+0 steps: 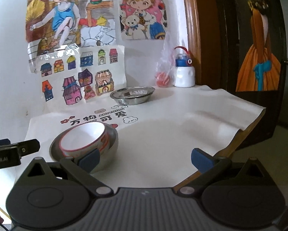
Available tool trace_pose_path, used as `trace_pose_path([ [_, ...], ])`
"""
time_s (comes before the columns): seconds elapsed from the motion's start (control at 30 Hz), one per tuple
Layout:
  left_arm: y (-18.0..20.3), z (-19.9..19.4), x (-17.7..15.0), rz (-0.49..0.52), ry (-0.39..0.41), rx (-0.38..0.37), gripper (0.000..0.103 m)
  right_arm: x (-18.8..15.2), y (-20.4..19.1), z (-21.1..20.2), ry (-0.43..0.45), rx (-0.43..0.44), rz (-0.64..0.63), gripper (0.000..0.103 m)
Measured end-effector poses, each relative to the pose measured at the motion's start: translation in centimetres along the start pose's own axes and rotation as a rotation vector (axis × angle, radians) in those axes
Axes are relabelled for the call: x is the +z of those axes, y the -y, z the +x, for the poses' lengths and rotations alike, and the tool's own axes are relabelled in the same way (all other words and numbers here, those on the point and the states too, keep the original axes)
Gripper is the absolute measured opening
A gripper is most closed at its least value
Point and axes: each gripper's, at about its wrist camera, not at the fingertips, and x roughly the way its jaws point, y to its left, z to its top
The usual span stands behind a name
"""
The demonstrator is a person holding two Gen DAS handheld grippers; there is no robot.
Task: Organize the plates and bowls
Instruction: 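Move both open tools to the rim of the large steel bowl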
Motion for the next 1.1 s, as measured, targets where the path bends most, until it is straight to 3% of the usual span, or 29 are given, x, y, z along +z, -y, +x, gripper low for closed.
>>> trace_pose_path([
  [0.17,-0.4,1.2,0.6,-0.022,-0.007,-0.028,0.102,0.9,0.5,1.4,-0.027,0.005,-0.016,0.103],
  [0.3,-0.6,2.6,1.3,-0.038,-0.07,-0.056,0.102,1.7,0.7,1.8,-0.013,0.008,-0.014,0.103],
  [0.5,-0.6,3.8,2.1,-0.006,-0.068,-0.042,0.102,2.3,1.0,3.2,-0.045,-0.004,-0.002,0.103],
  [0.83,-1.3,6.3,2.2,-0.071,-0.179,-0.04,0.102,2.4,-0.5,5.4,-0.127,-0.01,-0.043,0.103],
  [1.1,-0.7,6.9,2.0,-0.07,-0.205,-0.028,0.102,2.3,-1.0,5.7,-0.152,-0.017,-0.047,0.103],
])
